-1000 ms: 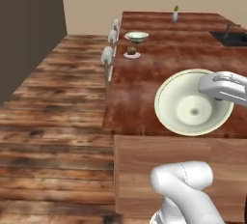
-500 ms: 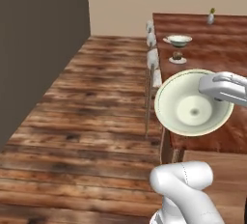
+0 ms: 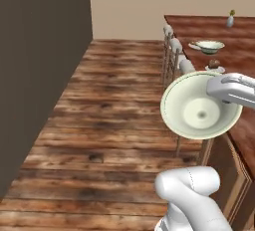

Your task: Take the smaller bowl and place it next to the appetizer plate on the dining counter , and place the larger bowl next to the plate with cooked food.

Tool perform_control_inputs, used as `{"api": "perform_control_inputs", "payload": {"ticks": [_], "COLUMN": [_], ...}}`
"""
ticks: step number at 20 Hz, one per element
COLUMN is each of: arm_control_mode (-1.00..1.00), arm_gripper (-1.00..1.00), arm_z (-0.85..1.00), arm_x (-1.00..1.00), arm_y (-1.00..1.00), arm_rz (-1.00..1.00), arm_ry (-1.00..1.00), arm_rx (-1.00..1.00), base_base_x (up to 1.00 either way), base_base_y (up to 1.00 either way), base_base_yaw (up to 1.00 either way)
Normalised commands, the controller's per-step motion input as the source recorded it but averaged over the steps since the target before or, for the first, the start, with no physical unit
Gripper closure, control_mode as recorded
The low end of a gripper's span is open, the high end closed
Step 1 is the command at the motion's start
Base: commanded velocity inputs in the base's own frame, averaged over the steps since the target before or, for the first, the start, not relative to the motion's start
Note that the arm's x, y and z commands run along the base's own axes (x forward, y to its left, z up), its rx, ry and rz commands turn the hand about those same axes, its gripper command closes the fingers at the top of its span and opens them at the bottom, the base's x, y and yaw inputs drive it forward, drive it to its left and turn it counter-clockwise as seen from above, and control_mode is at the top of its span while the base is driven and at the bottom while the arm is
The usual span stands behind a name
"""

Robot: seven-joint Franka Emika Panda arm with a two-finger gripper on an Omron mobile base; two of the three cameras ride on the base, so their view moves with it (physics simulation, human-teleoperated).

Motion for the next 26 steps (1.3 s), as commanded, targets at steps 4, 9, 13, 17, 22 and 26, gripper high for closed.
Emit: {"api": "perform_control_inputs", "payload": {"ticks": [4,9,13,17,22,26], "arm_control_mode": [1.0,1.0,1.0,1.0,1.0,1.0], "arm_gripper": [1.0,1.0,1.0,1.0,1.0,1.0], "arm_z": [0.0,0.0,0.0,0.0,0.0,0.0], "arm_x": [0.0,0.0,0.0,0.0,0.0,0.0], "arm_y": [0.0,0.0,0.0,0.0,0.0,0.0], "arm_rz": [0.0,0.0,0.0,0.0,0.0,0.0], "arm_ry": [0.0,0.0,0.0,0.0,0.0,0.0], "arm_rx": [0.0,0.0,0.0,0.0,0.0,0.0], "base_base_x": [0.66,0.59,0.69,0.97,1.0,1.0], "base_base_y": [0.64,0.31,0.4,0.63,0.83,0.79], "base_base_yaw": [-0.44,-0.55,-0.54,-0.52,-0.48,-0.48]}}
